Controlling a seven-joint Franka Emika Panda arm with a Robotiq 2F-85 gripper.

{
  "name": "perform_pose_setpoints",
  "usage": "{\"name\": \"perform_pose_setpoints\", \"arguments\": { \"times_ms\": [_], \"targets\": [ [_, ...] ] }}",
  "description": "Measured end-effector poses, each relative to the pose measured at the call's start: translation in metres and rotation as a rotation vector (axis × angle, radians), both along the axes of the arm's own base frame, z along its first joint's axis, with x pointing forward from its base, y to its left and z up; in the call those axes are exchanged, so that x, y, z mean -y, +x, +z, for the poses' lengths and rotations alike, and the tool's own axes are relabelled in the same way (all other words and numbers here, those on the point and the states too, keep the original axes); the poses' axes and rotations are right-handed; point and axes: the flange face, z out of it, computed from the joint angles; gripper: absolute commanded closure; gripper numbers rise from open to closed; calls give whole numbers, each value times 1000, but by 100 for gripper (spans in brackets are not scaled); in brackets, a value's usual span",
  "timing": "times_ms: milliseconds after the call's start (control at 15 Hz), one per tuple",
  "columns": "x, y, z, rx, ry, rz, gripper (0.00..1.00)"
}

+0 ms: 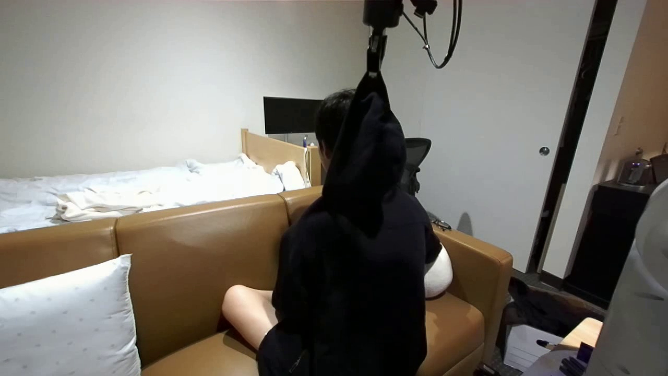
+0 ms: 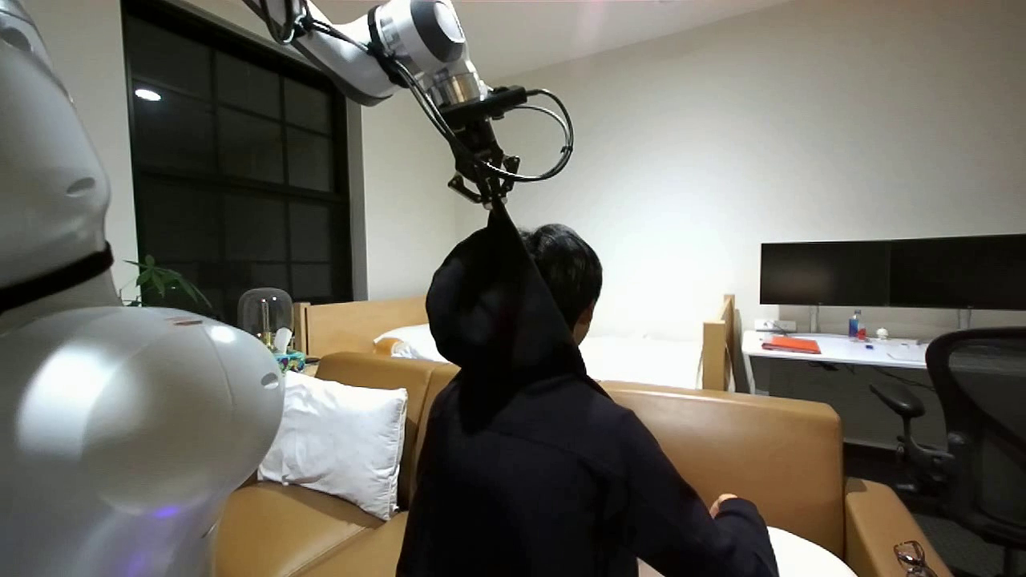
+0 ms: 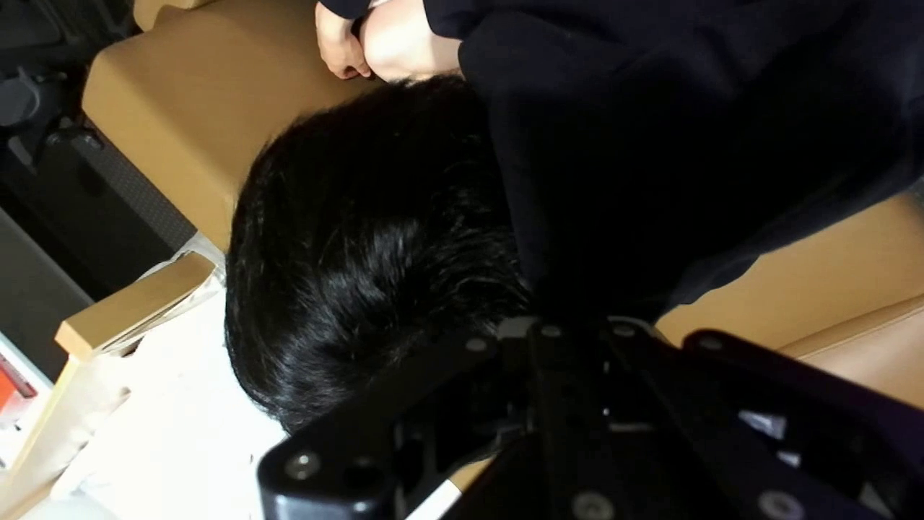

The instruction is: Put the hood over the person's head

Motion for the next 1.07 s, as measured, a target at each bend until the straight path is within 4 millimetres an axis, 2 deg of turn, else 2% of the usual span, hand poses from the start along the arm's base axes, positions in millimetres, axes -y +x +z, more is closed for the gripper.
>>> {"name": "perform_pose_setpoints", "arguments": {
  "times_ms": [400, 600, 800, 1067],
  "targets": [
    [20, -4, 33, -7, 10, -54, 99],
    [39, 1, 47, -10, 24, -96, 99],
    [68, 12, 44, -22, 40, -153, 99],
    [117, 22, 25, -58, 57, -246, 99]
  ]
}}
